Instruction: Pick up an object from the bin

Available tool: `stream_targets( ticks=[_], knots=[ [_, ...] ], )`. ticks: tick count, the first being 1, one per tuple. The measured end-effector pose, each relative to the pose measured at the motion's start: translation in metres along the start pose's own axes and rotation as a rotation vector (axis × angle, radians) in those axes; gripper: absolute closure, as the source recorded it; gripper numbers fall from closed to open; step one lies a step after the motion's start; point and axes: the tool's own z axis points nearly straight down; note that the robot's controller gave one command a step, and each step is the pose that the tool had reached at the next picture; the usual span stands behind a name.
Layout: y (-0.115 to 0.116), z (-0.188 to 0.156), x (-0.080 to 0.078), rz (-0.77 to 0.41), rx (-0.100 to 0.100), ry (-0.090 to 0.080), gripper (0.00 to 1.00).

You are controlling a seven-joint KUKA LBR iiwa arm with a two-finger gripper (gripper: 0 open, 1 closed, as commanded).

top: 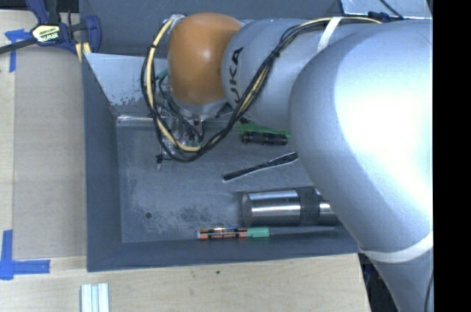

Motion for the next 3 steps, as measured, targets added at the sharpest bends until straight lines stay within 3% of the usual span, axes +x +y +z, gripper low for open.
stream_targets(
  ticks=[1, 2, 3],
  knots=[
    [-0.017, -0.002, 0.001, 0.156, -0.006, -0.005, 0.0],
    [-0.069, -0.002, -0.001, 0.081, -0.002, -0.004, 0.0],
    [-0.037, -0.032, -0.006, 0.237, -0.011, -0.012, 0.0]
  ],
)
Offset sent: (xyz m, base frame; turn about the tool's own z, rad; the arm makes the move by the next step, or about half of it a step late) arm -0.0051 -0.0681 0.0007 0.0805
